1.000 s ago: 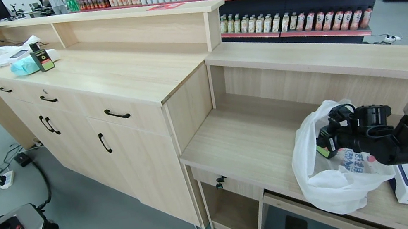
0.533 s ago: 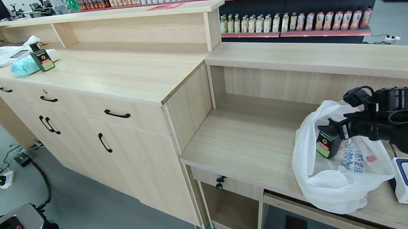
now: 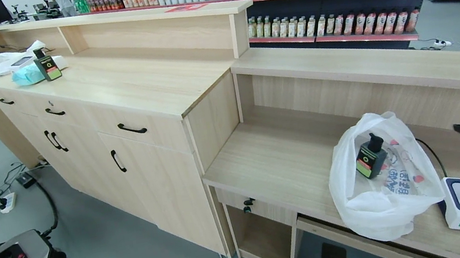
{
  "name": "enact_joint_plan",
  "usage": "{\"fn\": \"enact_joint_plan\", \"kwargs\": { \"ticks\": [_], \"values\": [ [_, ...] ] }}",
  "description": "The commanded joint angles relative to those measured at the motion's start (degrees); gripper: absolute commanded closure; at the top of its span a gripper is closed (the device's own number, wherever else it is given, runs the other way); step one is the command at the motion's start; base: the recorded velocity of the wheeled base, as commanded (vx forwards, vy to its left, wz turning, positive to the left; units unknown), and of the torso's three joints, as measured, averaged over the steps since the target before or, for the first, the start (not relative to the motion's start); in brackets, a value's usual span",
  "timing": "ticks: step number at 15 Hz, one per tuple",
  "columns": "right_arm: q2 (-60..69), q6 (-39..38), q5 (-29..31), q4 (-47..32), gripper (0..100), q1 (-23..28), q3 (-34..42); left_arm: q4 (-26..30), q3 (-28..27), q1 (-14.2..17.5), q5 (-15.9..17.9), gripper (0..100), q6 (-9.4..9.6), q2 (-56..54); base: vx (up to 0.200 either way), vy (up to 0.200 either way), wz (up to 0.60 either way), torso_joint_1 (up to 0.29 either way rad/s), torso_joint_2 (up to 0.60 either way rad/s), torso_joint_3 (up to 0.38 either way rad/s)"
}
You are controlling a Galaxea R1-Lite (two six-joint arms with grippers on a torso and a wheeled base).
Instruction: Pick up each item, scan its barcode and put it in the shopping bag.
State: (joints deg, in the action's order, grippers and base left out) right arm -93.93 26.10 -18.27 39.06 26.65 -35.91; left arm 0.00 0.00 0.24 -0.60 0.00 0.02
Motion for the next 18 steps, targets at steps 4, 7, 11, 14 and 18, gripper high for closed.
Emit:
{"fn": "enact_joint_plan", "kwargs": {
  "ticks": [4, 7, 11, 14, 18],
  "values": [
    [12.0, 1.5, -0.6, -5.9, 0, 15.5, 2.4, 0.0, 0.0, 0.0, 0.0, 100, 0.00, 0.0, 0.000, 0.000, -0.60, 0.000, 0.00, 0.002],
    [10.0, 1.5, -3.2, -7.7, 0, 22.1, 2.4, 0.0, 0.0, 0.0, 0.0, 100, 0.00, 0.0, 0.000, 0.000, -0.60, 0.007, 0.00, -0.001],
    [-2.7, 1.1, -3.8, -5.4, 0, 28.8, 1.7, 0.0, 0.0, 0.0, 0.0, 100, 0.00, 0.0, 0.000, 0.000, -0.15, 0.001, 0.00, 0.001],
    [-16.9, 1.1, -12.2, 6.8, 0, 29.9, 0.8, 0.0, 0.0, 0.0, 0.0, 100, 0.00, 0.0, 0.000, 0.000, 0.00, 0.000, 0.00, 0.000],
    [-26.7, 1.3, -18.9, 19.2, 0, 28.0, -1.7, 0.0, 0.0, 0.0, 0.0, 100, 0.00, 0.0, 0.000, 0.000, 0.00, 0.000, 0.00, 0.000]
  ]
}}
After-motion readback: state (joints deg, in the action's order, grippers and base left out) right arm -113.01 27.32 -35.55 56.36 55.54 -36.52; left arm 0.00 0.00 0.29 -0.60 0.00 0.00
